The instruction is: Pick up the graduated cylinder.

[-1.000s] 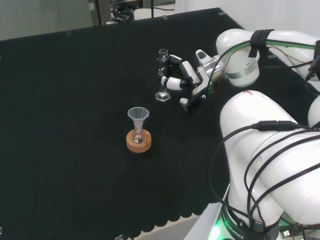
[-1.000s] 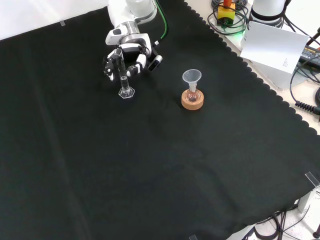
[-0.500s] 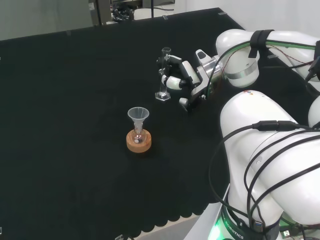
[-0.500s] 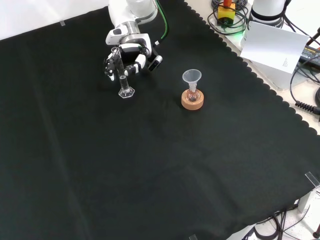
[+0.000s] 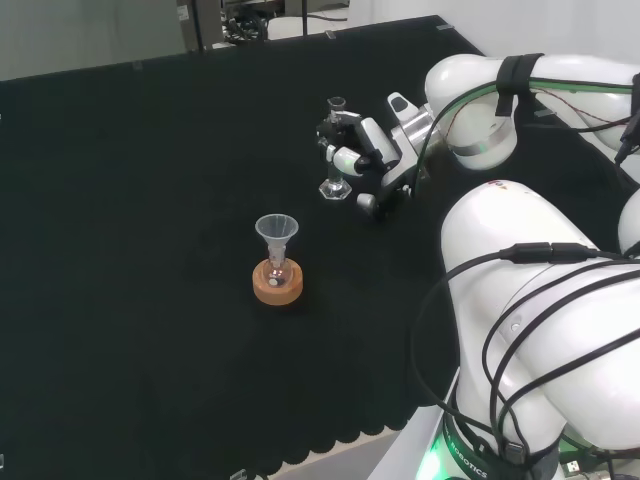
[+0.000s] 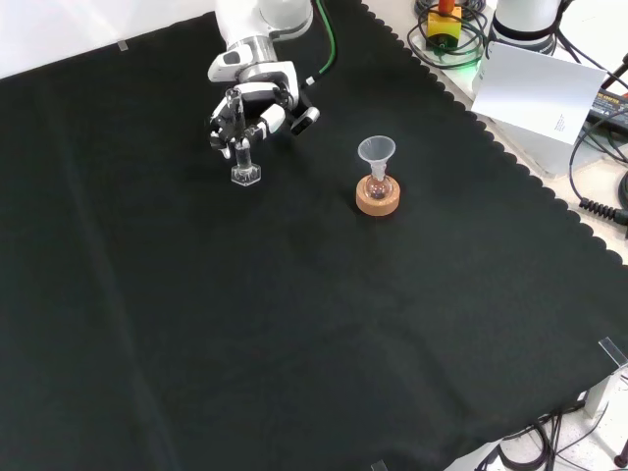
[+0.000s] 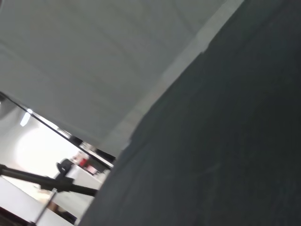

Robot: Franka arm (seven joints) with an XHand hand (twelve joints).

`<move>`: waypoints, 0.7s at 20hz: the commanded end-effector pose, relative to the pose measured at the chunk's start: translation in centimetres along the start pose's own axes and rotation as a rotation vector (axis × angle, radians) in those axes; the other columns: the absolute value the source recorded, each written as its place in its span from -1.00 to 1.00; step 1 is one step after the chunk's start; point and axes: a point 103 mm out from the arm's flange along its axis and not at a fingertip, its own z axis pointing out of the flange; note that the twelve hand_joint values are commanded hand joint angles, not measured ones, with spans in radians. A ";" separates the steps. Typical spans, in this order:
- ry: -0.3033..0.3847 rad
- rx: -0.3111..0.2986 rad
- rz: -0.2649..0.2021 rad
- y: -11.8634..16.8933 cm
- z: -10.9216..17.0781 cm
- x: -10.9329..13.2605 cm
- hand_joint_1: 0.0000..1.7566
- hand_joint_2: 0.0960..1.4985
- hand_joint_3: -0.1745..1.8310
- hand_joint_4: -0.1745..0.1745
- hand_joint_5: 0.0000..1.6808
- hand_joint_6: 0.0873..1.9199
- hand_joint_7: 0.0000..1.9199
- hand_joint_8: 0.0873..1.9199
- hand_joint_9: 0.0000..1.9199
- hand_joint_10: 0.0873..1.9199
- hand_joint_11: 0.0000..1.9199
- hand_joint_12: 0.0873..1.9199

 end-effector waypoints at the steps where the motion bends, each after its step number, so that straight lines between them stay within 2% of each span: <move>1: -0.183 0.056 -0.043 0.8 -1.1 1.4 0.24 0.65 -0.82 -1.00 -0.12 0.40 -0.10 -0.30 0.21 -0.71 0.11 -0.08; 9: -0.228 0.099 -0.047 1.2 -1.9 1.7 0.24 0.65 -0.83 -1.00 -0.11 0.38 -0.02 -0.35 0.27 -0.76 0.17 -0.14; 14: -0.298 0.190 -0.054 1.5 -2.7 2.3 0.25 0.64 -0.83 -1.00 -0.10 0.37 0.03 -0.39 0.32 -0.79 0.22 -0.17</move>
